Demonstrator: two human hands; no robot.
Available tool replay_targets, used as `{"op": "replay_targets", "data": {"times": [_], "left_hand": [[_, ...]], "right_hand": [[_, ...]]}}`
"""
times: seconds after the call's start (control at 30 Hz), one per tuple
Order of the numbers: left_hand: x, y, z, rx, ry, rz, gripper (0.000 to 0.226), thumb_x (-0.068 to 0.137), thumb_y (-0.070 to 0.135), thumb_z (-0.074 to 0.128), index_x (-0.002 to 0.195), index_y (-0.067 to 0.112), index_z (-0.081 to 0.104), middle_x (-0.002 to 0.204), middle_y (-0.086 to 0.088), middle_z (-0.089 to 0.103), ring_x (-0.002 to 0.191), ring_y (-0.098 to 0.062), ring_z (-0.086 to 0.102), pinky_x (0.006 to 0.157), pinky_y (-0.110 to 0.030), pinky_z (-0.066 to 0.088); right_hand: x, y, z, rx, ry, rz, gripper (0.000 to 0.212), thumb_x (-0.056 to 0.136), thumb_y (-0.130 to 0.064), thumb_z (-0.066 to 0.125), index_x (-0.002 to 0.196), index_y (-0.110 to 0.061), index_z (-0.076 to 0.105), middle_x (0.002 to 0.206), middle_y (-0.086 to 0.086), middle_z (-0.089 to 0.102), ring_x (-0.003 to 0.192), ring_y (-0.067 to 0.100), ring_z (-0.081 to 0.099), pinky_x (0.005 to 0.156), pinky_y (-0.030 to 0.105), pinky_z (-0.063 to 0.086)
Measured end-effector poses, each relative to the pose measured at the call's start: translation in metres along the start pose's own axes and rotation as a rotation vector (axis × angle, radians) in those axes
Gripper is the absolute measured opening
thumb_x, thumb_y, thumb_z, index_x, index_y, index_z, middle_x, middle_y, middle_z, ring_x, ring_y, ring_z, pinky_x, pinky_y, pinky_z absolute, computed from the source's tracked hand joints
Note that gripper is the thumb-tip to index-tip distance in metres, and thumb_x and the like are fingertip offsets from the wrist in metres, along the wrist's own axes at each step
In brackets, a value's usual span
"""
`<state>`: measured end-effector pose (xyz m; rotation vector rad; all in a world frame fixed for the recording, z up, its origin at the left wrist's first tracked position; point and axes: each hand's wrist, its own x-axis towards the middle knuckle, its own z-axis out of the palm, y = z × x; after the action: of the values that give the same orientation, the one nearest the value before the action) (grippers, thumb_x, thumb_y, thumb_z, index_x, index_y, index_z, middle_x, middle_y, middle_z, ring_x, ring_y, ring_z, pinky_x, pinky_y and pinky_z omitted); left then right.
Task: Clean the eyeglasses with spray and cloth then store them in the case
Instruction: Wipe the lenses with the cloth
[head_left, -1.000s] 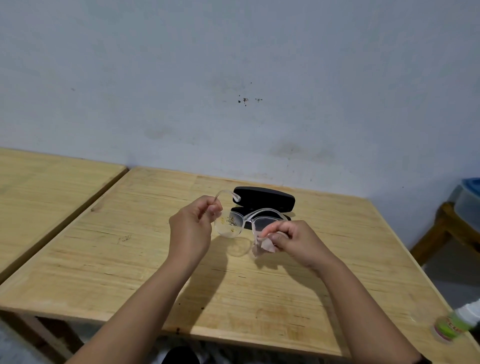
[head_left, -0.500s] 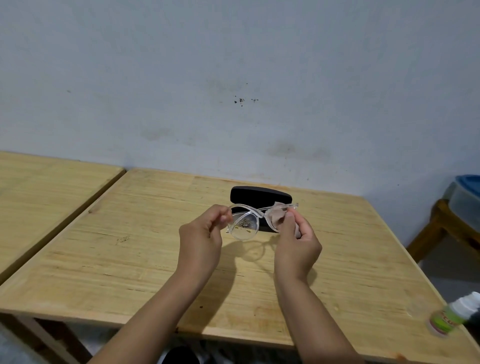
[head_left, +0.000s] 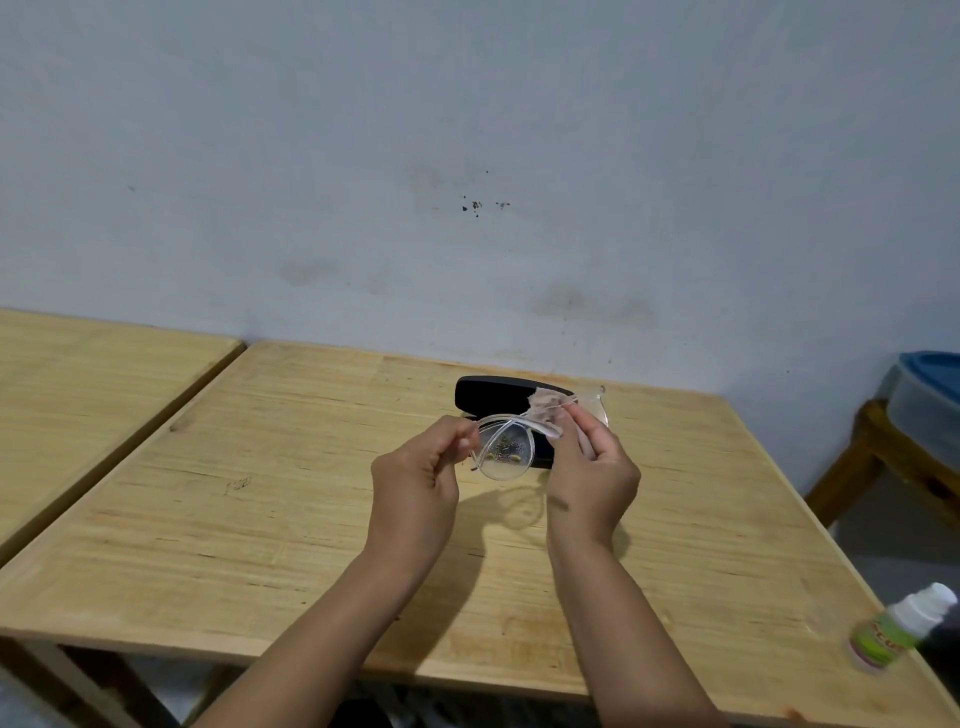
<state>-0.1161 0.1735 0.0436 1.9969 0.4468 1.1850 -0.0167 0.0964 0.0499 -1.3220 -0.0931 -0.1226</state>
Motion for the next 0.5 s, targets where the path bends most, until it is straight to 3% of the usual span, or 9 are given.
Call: {"op": "replay_targets", "data": {"times": [0.1,0.17,0.23,0.37,0.5], "left_hand": [[0.002,0.001,-0.001,0.002,0.005,0.0,0.033,0.086,-0.007,0.051,0.084,0.025,0.058,0.091,0.006,0.064,0.078,0.001,0.061,0.076,-0.013,0.047],[0.003,-0.002,-0.002,-0.006,0.015,-0.023,0.032,0.087,-0.003,0.051,0.082,0.028,0.057,0.091,0.006,0.064,0.076,-0.002,0.063,0.078,-0.018,0.05],[0.004,-0.006,-0.005,-0.023,0.023,-0.05,0.031,0.086,0.001,0.048,0.081,0.031,0.055,0.088,0.004,0.065,0.078,-0.015,0.067,0.081,-0.032,0.054],[0.008,-0.009,-0.012,-0.018,0.02,-0.123,0.044,0.085,-0.011,0.047,0.078,0.031,0.056,0.078,-0.005,0.07,0.079,-0.022,0.068,0.08,-0.044,0.056],[0.016,-0.007,-0.018,-0.003,0.019,-0.138,0.048,0.085,-0.011,0.045,0.066,0.032,0.055,0.08,-0.006,0.07,0.076,-0.02,0.069,0.079,-0.041,0.056]], "right_hand": [[0.001,0.001,-0.005,-0.149,-0.132,-0.051,0.02,0.082,-0.021,0.065,0.077,-0.039,0.072,0.09,-0.001,0.074,0.102,0.017,0.065,0.091,0.039,0.052],[0.004,-0.004,-0.01,-0.202,-0.275,-0.058,0.024,0.084,-0.019,0.062,0.075,-0.04,0.071,0.094,0.002,0.072,0.09,0.014,0.069,0.084,0.035,0.055],[0.011,-0.01,-0.015,-0.244,-0.413,-0.054,0.028,0.087,-0.013,0.06,0.075,-0.036,0.07,0.093,0.004,0.072,0.082,0.012,0.07,0.078,0.029,0.055],[0.025,-0.017,-0.025,-0.354,-0.641,-0.06,0.027,0.088,-0.007,0.058,0.079,-0.028,0.071,0.078,-0.005,0.072,0.069,-0.001,0.066,0.069,0.015,0.053],[0.04,-0.018,-0.036,-0.467,-0.819,-0.123,0.034,0.086,-0.002,0.059,0.072,-0.03,0.073,0.077,-0.009,0.073,0.078,0.011,0.068,0.081,0.03,0.055]]}}
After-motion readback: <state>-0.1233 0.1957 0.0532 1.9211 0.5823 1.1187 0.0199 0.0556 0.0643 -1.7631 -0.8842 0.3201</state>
